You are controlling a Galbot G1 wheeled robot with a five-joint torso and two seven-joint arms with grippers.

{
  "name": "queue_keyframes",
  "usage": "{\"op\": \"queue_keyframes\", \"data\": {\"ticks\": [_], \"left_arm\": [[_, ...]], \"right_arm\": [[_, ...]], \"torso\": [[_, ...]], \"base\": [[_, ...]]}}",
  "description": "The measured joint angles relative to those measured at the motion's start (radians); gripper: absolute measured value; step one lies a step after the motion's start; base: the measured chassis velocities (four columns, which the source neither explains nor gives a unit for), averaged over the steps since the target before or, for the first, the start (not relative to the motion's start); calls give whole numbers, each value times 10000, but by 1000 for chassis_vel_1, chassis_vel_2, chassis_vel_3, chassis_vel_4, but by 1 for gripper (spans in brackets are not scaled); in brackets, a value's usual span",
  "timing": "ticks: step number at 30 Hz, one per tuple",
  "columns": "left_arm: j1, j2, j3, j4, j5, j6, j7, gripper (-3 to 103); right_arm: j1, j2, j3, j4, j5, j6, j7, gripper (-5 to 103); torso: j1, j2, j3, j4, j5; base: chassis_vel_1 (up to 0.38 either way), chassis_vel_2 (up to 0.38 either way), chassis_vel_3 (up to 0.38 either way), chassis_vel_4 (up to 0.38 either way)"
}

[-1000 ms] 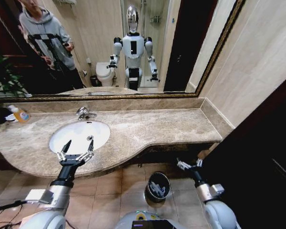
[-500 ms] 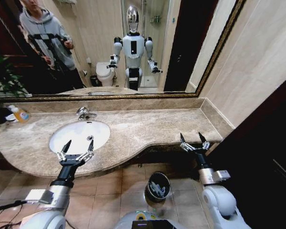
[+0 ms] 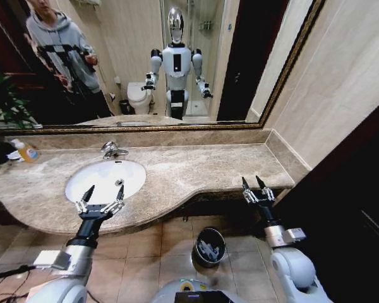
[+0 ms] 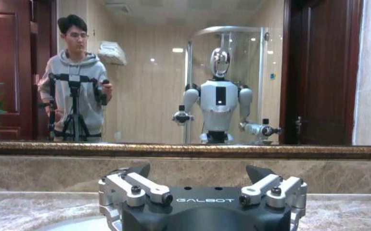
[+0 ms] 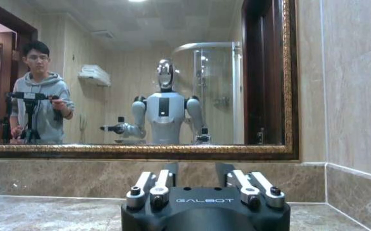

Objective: Pick up the trash from the sink and place it in the trash bin.

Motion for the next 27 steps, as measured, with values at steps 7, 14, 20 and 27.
{"op": "queue_keyframes", "data": {"ticks": [7, 14, 20, 27], "left_arm": [[0, 0, 0, 0, 0, 0, 0, 100], [0, 0, 0, 0, 0, 0, 0, 100], [0, 0, 0, 0, 0, 0, 0, 100], [0, 0, 0, 0, 0, 0, 0, 100]], "right_arm": [[6, -15, -1, 1, 19, -6, 31, 24], [-20, -15, -11, 90, 23, -6, 53, 51], [-27, -2, -33, 146, 35, -8, 74, 73], [-25, -8, -4, 221, 68, 9, 86, 98]], "torso": [[0, 0, 0, 0, 0], [0, 0, 0, 0, 0], [0, 0, 0, 0, 0], [0, 0, 0, 0, 0]], "base": [[0, 0, 0, 0], [0, 0, 0, 0], [0, 0, 0, 0], [0, 0, 0, 0]]}}
